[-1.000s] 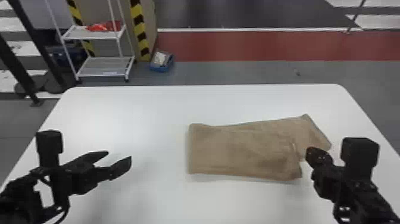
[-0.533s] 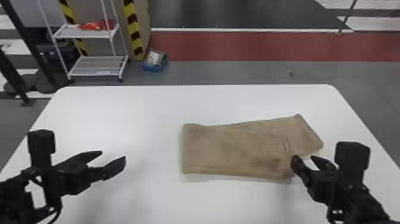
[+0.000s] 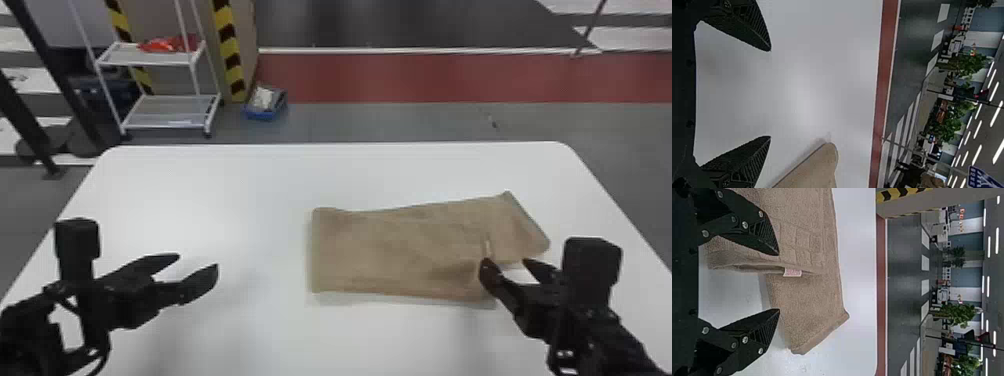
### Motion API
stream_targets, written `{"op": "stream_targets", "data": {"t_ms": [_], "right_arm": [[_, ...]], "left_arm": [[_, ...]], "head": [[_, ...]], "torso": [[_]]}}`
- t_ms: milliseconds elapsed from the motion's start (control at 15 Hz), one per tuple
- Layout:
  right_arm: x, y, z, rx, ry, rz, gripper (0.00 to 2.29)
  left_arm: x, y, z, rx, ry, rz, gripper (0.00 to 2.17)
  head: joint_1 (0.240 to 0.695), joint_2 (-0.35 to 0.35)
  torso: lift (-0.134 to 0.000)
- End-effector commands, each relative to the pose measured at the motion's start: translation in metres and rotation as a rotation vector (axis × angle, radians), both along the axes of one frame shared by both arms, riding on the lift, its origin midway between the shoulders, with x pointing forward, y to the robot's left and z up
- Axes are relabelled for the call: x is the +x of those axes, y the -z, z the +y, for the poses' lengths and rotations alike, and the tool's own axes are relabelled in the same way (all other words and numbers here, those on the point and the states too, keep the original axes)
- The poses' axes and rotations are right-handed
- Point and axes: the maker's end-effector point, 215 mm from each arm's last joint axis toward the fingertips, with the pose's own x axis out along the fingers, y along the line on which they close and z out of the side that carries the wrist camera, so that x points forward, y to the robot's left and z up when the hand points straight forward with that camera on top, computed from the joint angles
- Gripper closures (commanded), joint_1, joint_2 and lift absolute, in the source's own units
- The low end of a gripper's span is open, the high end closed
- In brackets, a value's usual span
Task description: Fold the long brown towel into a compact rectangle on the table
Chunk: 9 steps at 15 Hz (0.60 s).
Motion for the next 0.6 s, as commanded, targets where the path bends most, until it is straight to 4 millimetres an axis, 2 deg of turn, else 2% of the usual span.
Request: {"op": "stream_targets", "data": {"t_ms": [0, 267, 533], "right_arm": [[0.001, 0.001, 0.001, 0.002, -0.001, 0.004, 0.44], [0.006, 0.021, 0.007, 0.022, -0.019, 0.027, 0.44], [0.008, 0.025, 0.011, 0.025, -0.03, 0.021, 0.47]], "left_arm": [[-0.003, 0.0, -0.001, 0.002, 0.005, 0.0, 0.08], [-0.008, -0.001, 0.0, 0.006, 0.004, 0.0, 0.08], [-0.009, -0.003, 0.001, 0.009, 0.002, -0.002, 0.08]], "head": [[0.695, 0.011], [0.695, 0.009], [0.695, 0.02]], "torso": [[-0.123], [-0.123], [-0.123]]}}
